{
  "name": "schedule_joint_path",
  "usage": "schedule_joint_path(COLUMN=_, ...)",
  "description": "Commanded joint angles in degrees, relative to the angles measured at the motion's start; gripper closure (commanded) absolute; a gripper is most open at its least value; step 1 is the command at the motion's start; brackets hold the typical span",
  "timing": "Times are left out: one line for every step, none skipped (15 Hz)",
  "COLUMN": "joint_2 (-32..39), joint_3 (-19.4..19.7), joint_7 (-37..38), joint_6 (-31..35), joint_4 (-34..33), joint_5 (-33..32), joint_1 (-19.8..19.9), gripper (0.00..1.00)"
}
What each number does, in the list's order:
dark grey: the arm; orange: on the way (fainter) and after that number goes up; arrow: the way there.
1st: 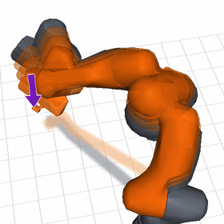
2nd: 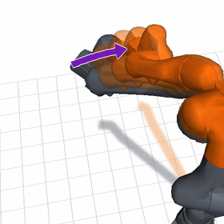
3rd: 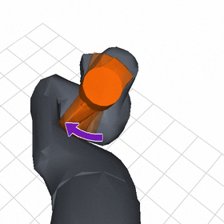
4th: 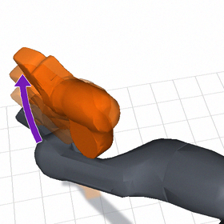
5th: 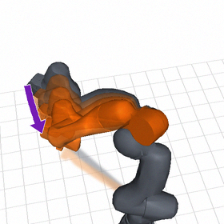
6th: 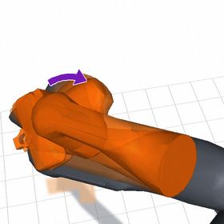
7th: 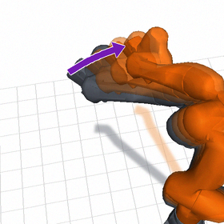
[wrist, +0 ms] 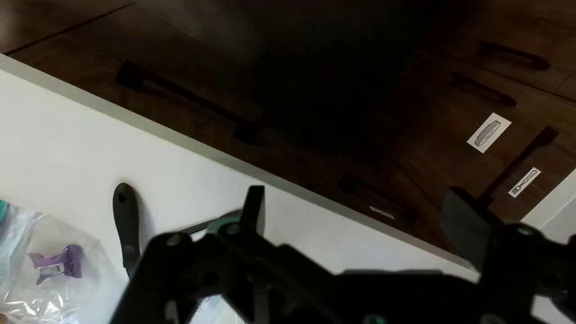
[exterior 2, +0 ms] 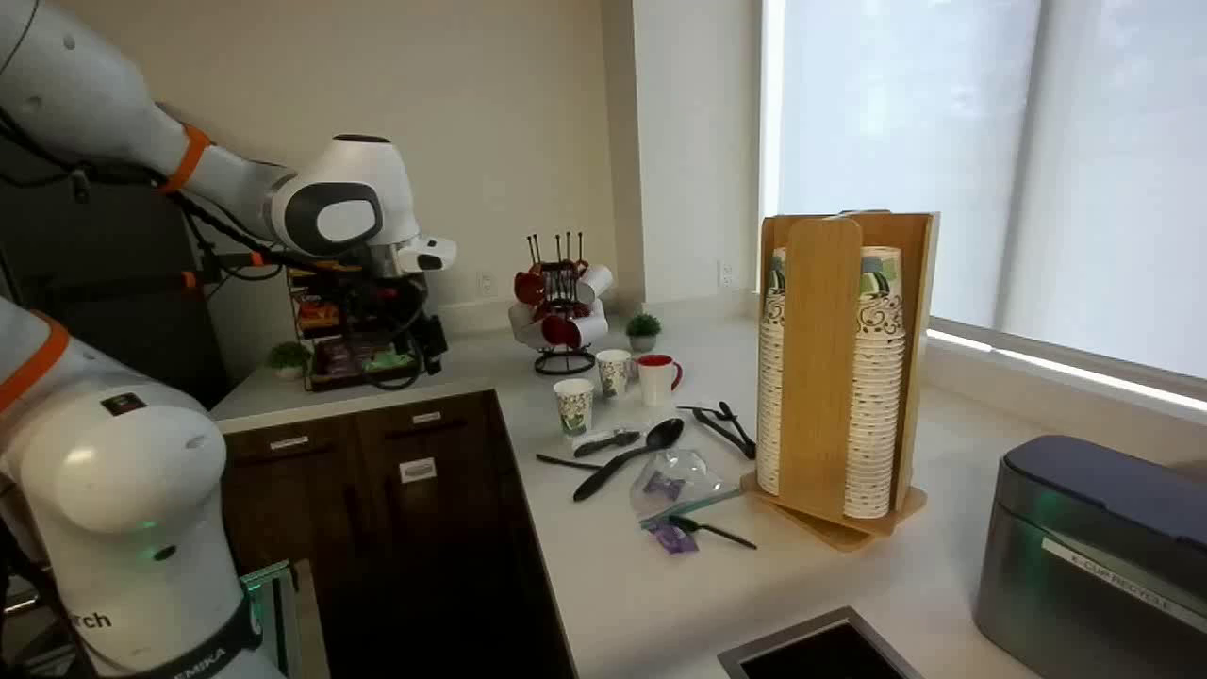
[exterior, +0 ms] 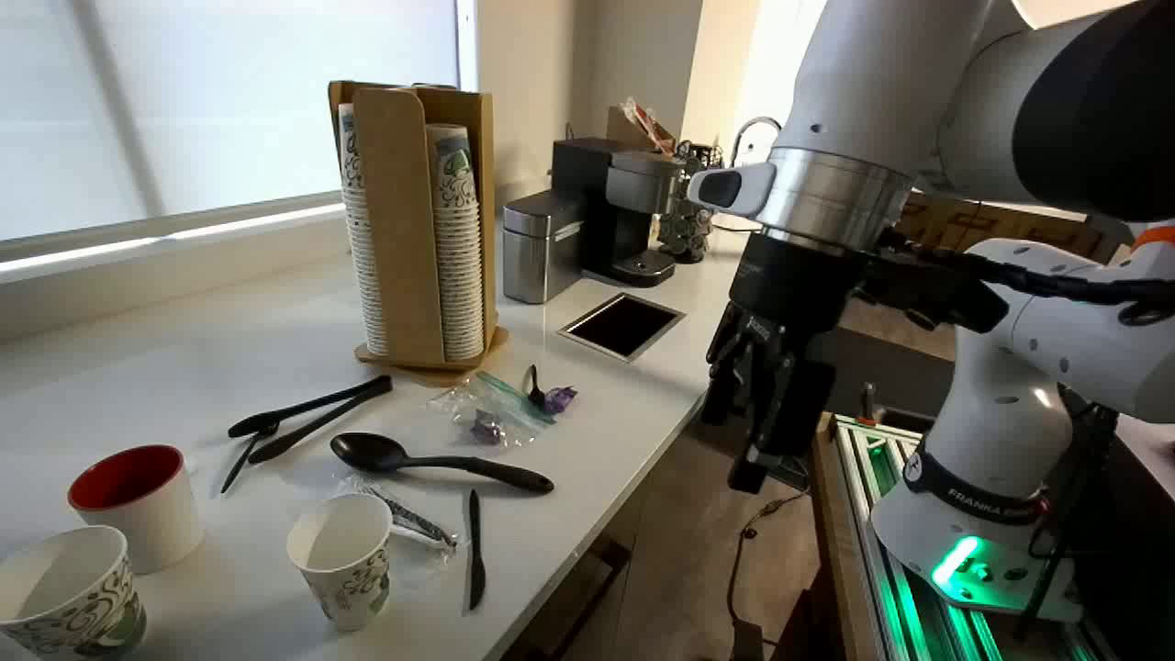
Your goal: Pick up the coffee cup on the right and place it on top of the stacked cups on the far right.
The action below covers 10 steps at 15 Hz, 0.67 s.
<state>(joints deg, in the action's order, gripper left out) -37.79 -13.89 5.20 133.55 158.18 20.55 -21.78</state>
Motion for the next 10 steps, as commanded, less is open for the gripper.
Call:
schedule_joint_path(joint_2=0.1, joint_3=0.2, joint_7=0.2, joint_6=-0.2, joint_4=0.2, joint_5=-0.2, joint_1=-0.2, gripper=0.0)
schedule_joint_path(joint_2=0.2, joint_3=0.2, joint_7=0.2, joint_6=-0.2, joint_4=0.5, joint_5=-0.3, joint_1=-0.2, gripper=0.0)
schedule_joint_path(joint_2=0.3, joint_3=0.2, joint_7=0.2, joint_6=-0.2, joint_4=0.7, joint_5=-0.3, joint_1=-0.2, gripper=0.0)
schedule_joint_path(joint_2=0.4, joint_3=0.2, joint_7=0.2, joint_6=-0.2, joint_4=0.8, joint_5=-0.3, joint_1=-0.2, gripper=0.0)
schedule_joint_path(joint_2=0.5, joint_3=0.2, joint_7=0.2, joint_6=-0.2, joint_4=0.8, joint_5=-0.3, joint_1=-0.2, gripper=0.0)
schedule_joint_path(joint_2=0.5, joint_3=0.2, joint_7=0.2, joint_6=-0.2, joint_4=0.8, joint_5=-0.3, joint_1=-0.2, gripper=0.0)
schedule_joint_path(joint_2=0.5, joint_3=0.2, joint_7=0.2, joint_6=-0.2, joint_4=0.8, joint_5=-0.3, joint_1=-0.2, gripper=0.0)
schedule_joint_path(joint_2=0.5, joint_3=0.2, joint_7=0.2, joint_6=-0.2, joint_4=0.8, joint_5=-0.3, joint_1=-0.2, gripper=0.0)
schedule_joint_path(joint_2=0.5, joint_3=0.2, joint_7=0.2, joint_6=-0.2, joint_4=0.8, joint_5=-0.3, joint_1=-0.2, gripper=0.0)
schedule_joint_path(joint_2=0.5, joint_3=0.2, joint_7=0.2, joint_6=-0.2, joint_4=0.8, joint_5=-0.3, joint_1=-0.2, gripper=0.0)
